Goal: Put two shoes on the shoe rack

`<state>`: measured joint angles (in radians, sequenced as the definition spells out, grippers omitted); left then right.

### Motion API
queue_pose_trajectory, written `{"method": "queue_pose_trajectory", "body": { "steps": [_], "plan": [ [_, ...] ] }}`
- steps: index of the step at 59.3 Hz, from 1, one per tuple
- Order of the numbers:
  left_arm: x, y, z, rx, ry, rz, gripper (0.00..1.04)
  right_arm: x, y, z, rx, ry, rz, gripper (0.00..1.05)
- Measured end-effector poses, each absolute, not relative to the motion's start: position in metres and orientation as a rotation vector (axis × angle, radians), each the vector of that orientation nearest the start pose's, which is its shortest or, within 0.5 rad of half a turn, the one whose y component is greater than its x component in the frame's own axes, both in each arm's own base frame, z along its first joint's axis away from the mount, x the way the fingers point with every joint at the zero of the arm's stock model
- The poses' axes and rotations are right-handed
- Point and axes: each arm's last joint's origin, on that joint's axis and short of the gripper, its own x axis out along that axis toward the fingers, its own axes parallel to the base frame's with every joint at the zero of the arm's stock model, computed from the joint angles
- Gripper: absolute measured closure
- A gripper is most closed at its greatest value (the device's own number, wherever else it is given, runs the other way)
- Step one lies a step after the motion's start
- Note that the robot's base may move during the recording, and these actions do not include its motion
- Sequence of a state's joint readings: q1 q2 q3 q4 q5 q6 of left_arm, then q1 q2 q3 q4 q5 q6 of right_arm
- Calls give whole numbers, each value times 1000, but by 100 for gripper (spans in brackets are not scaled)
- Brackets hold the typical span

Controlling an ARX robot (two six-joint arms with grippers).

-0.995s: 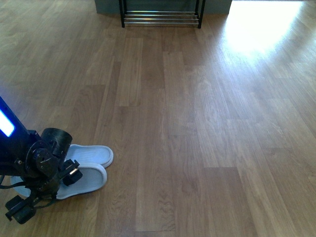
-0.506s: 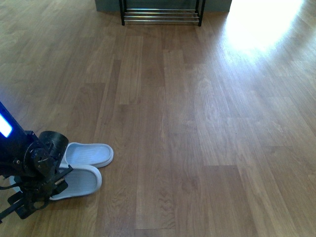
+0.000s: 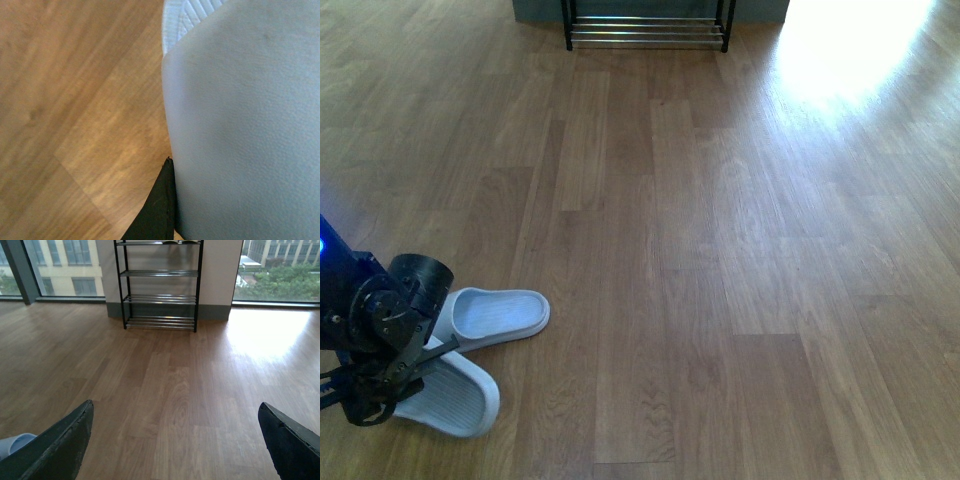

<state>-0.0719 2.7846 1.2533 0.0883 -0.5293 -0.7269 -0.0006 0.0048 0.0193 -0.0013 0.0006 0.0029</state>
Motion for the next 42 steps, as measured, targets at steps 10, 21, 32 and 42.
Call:
{"method": "queue_pose_trajectory", "body": {
  "steps": [10,21,32,42],
  "plan": [
    [346,-12,-84,-85,1024,744,103,97,0,170,3,-13,-1,9],
    [341,-2,-6,-56,820,659,103,97,0,170,3,-14,-1,9],
    [305,20,67,12,647,640,103,97,0,170,3,-13,-1,9],
    [253,26,128,127,449,617,103,97,0,170,3,-13,-1,9]
  ]
}}
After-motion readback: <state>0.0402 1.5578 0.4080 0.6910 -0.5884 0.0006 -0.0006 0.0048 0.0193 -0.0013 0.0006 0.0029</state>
